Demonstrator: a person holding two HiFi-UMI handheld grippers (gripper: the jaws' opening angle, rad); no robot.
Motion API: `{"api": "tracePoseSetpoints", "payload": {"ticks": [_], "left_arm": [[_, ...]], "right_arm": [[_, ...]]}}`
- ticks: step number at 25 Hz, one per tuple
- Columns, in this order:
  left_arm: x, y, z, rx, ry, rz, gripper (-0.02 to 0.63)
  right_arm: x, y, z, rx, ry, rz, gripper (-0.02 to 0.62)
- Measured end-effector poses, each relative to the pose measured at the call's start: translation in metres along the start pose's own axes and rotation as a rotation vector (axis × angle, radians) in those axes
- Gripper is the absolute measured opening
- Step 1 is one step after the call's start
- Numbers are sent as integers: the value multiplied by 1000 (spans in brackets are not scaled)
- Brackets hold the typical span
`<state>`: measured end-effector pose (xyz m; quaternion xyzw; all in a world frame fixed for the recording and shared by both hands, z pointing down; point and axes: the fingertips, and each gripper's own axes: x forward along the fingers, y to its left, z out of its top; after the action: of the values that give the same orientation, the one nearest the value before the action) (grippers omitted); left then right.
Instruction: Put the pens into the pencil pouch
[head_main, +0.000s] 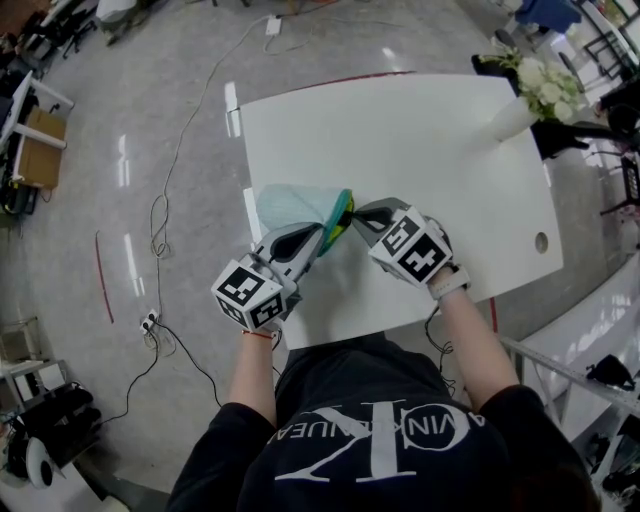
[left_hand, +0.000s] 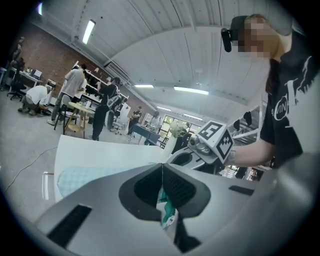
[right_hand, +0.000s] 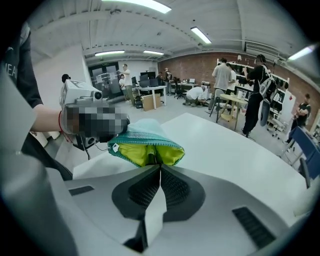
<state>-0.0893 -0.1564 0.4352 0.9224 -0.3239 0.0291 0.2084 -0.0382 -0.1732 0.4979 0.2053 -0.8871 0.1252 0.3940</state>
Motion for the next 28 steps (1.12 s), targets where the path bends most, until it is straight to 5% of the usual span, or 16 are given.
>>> {"api": "tracePoseSetpoints", "payload": {"ticks": [9, 28], "left_arm": [[0, -3, -6, 21, 20, -15, 6], [21, -13, -59, -5, 154, 6, 8]], "right_arm": [[10, 0, -5, 13, 18, 6, 12], [-31, -16, -33, 300, -170, -75, 11]]}}
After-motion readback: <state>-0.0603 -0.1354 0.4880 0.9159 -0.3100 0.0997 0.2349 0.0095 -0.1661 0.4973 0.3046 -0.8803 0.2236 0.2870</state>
